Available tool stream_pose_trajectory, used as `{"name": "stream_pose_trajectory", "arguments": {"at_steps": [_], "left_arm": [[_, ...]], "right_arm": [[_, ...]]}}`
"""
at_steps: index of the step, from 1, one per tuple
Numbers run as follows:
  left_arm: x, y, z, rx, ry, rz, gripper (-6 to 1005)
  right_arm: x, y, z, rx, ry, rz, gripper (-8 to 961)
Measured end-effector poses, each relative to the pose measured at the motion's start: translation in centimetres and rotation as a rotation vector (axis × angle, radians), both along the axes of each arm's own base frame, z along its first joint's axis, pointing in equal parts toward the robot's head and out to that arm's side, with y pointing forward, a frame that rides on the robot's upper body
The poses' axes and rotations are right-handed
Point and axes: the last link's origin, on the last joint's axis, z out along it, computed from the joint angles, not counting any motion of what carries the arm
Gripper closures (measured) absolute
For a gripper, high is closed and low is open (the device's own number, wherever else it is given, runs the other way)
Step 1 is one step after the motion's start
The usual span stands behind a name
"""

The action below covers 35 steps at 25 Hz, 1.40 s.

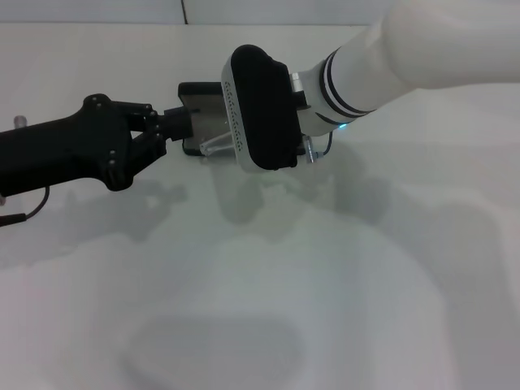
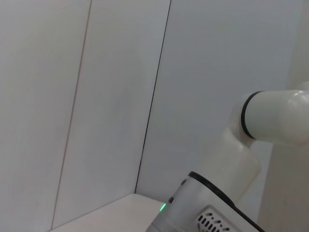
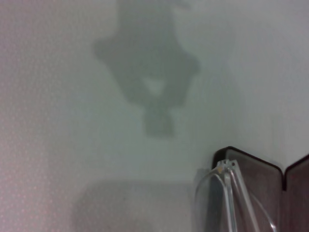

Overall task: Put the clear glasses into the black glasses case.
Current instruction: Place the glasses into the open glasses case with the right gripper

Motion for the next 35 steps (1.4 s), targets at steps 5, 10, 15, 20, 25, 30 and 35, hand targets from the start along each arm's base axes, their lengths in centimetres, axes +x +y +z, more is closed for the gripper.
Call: {"name": "stream_pose_trajectory", "arguments": {"at_steps": [5, 10, 15, 20, 25, 30, 35], "left_arm": [[0.1, 0.0, 0.1, 0.004, -0.004, -0.002, 888], [0.1, 0.0, 0.1, 0.005, -0.003, -0.003, 886], [0.1, 0.0, 0.2, 0.008, -0.005, -0.002, 885], [0.0, 0.0, 0.3, 0.012, -0.008, 0.002, 884], [0.0, 0.0, 0.3, 0.012, -0.010, 0.002, 883], [0.0, 0.0, 0.3, 0.011, -0.010, 0.001, 882], [0.1, 0.0, 0.4, 0.008, -0.010, 0.002, 881]], "right_arm": [[0.2, 0.0, 0.0, -0.003, -0.007, -0.005, 898], [-0.1, 0.0, 0.0, -0.003, 0.001, -0.004, 903], [-0.7, 0.1, 0.3, -0.002, 0.023, -0.019, 902], [-1.1, 0.3, 0.6, 0.000, 0.047, -0.049, 900], [-1.5, 0.6, 1.0, 0.004, 0.082, -0.095, 897], [-1.6, 0.6, 1.2, 0.007, 0.091, -0.142, 895], [-1.8, 0.7, 1.4, 0.011, 0.107, -0.189, 892]]}}
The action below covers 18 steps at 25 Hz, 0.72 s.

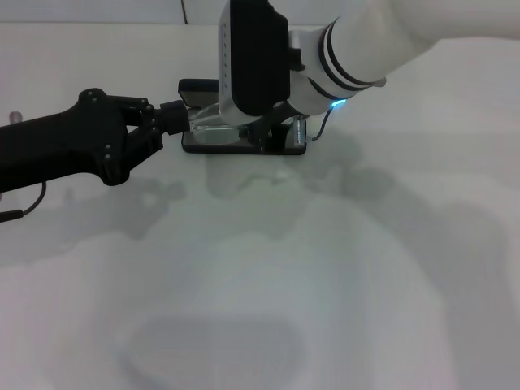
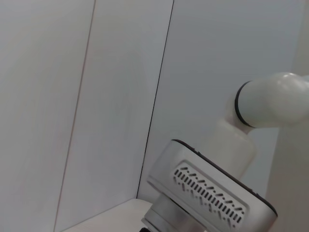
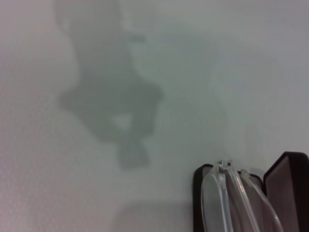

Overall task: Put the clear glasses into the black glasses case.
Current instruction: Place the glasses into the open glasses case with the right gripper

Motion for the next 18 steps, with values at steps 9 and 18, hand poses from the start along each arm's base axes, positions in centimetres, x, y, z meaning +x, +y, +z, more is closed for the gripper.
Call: {"name": "stream_pose_trajectory", "arguments": {"at_steps": [9, 18], "left_arm": [[0.2, 0.0, 0.3, -0.003, 0.009, 0.003, 879], [0.0, -0.5, 1.7, 0.037, 0.047, 0.008, 876]], "right_arm": [[-0.1, 0.7, 0.6, 0.062, 0.019, -0.110, 887], [0.6, 0.6, 0.7, 0.068, 0.023, -0.139, 882]]}}
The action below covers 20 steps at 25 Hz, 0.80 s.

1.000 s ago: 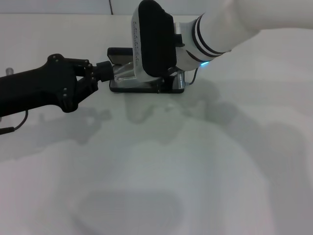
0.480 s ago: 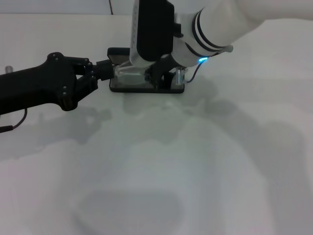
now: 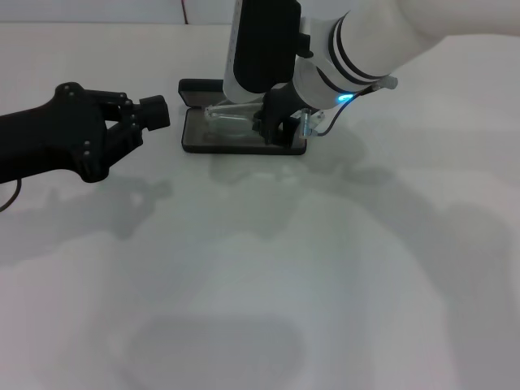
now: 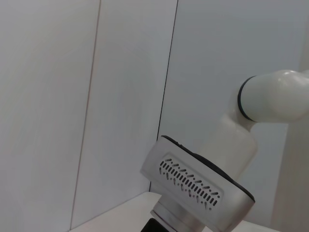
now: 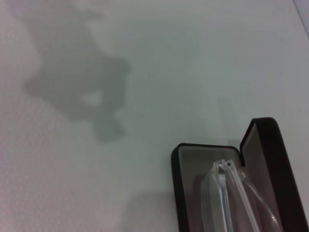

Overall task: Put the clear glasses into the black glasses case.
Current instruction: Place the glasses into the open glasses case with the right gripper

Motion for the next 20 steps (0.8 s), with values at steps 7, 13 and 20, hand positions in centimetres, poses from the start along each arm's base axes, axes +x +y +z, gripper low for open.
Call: {"name": "stream_pose_trajectory", "arguments": {"at_steps": [7, 13, 20], "left_arm": [[0.03, -0.01, 0.01, -0.003, 0.001, 0.002, 875], [0.03, -0.03, -0.07, -0.006, 0.004, 0.001, 873], [0.03, -0.03, -0.08, -0.007, 0.005, 0.001, 872]], "right_arm": [[-0.16, 0.08, 0.16, 0.000, 0.020, -0.021, 879], [0.09, 0.20, 0.21, 0.007, 0.025, -0.031, 876], [0.28, 0.23, 0.21, 0.016, 0.042, -0.056, 872]]}}
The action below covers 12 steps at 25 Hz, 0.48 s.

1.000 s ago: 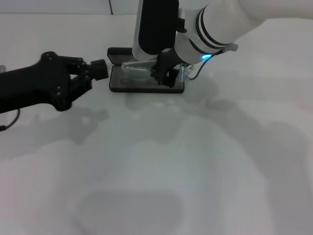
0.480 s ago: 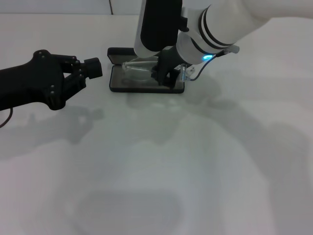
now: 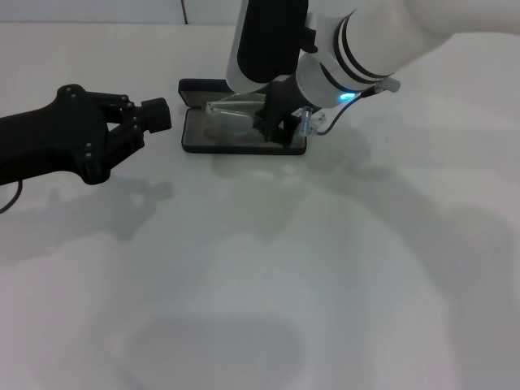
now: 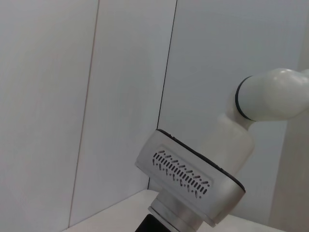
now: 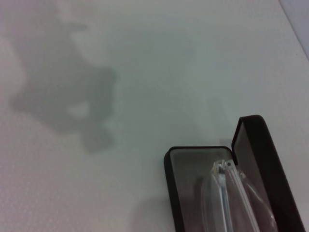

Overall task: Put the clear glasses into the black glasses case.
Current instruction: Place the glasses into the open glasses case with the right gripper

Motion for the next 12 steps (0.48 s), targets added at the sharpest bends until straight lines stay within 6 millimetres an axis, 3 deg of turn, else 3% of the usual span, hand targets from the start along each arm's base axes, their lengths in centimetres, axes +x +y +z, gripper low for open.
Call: {"name": "stream_pose_trajectory", "arguments": {"at_steps": [12], "left_arm": [[0.14, 0.09, 0.04, 0.002, -0.004, -0.005, 869]], "right_arm": [[-0.29, 0.02, -0.10, 0.009, 0.050, -0.034, 866]]}}
